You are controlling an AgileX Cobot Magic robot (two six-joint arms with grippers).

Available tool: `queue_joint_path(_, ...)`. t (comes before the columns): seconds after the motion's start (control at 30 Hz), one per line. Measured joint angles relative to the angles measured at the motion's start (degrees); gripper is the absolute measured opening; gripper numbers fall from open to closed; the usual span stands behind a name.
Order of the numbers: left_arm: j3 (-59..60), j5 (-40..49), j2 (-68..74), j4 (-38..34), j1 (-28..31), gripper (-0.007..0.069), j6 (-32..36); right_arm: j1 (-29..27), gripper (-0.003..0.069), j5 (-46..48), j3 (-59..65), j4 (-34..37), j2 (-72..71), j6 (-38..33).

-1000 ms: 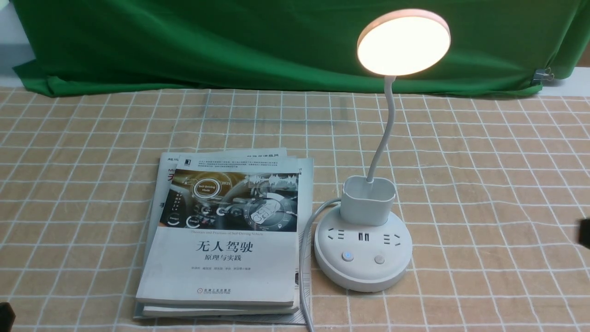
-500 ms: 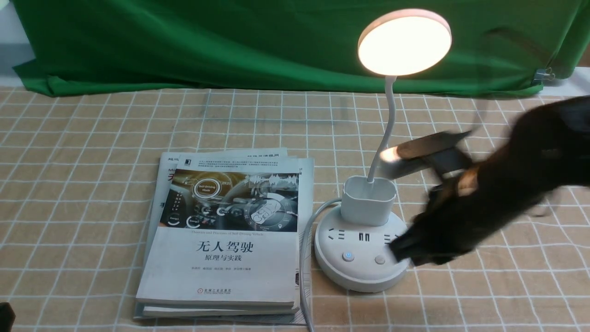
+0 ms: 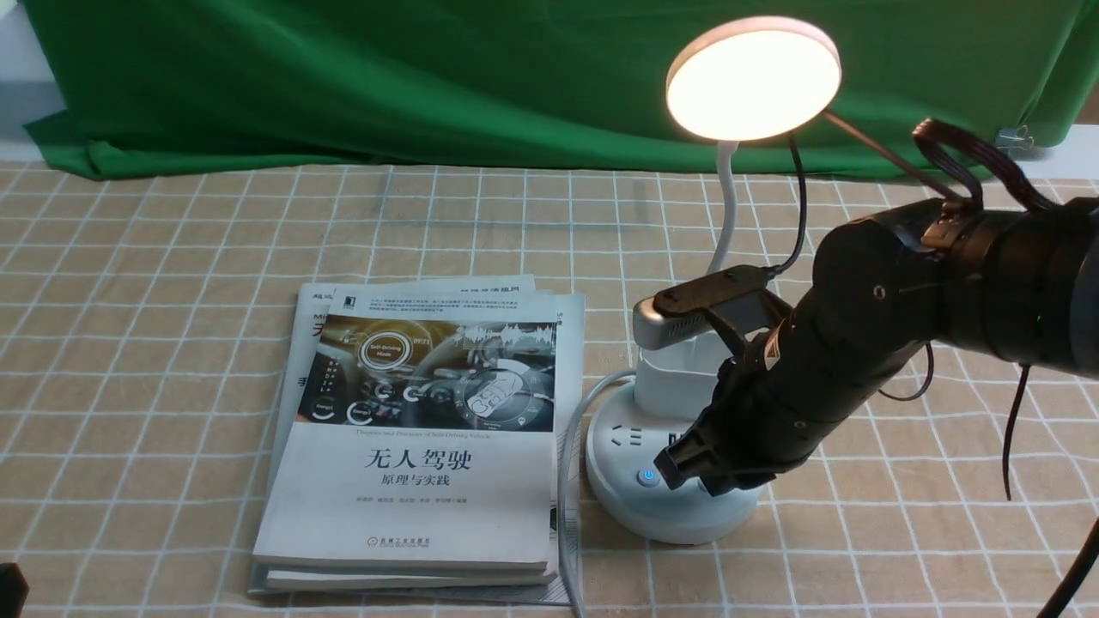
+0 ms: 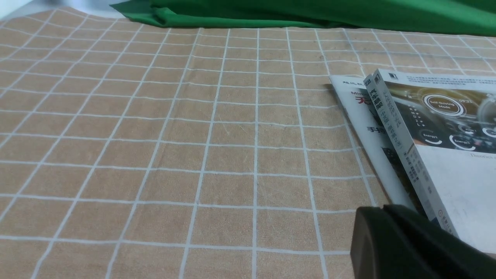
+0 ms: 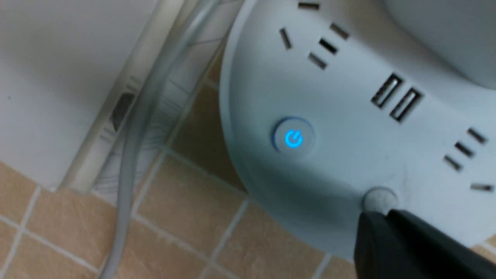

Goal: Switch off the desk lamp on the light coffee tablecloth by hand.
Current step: 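Press the power button on the lamp base to turn the lamp off with the right gripper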

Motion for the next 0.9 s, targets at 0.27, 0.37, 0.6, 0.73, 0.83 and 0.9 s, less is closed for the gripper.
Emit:
queue_joint_path(0.27,0.0,0.0,0.0,0.0,0.0,0.0004,0.0,-1.21,0.0031,-1.5,-0.89,0.11,3.78,0.18)
queue_joint_path(0.37,0.0,0.0,0.0,0.0,0.0,0.0004,0.0,-1.21,0.0031,-1.19,-1.19,0.11,4.03,0.24)
queue_joint_path(0.6,0.0,0.0,0.0,0.0,0.0,0.0004,0.0,-1.21,0.0031,-2.01,-0.65,0.01,2.14,0.24)
queue_joint_path(0.73,0.0,0.0,0.0,0.0,0.0,0.0004,0.0,-0.96,0.0031,-2.16,-0.6,0.01,0.57,0.28)
queue_joint_path(0.83,0.0,0.0,0.0,0.0,0.0,0.0004,0.0,-0.52,0.0031,-2.28,-0.6,0.07,1.43,0.37)
queue_joint_path(0.9,0.0,0.0,0.0,0.0,0.0,0.0004,0.0,-0.38,0.0031,-2.45,-0.6,0.07,3.27,0.38)
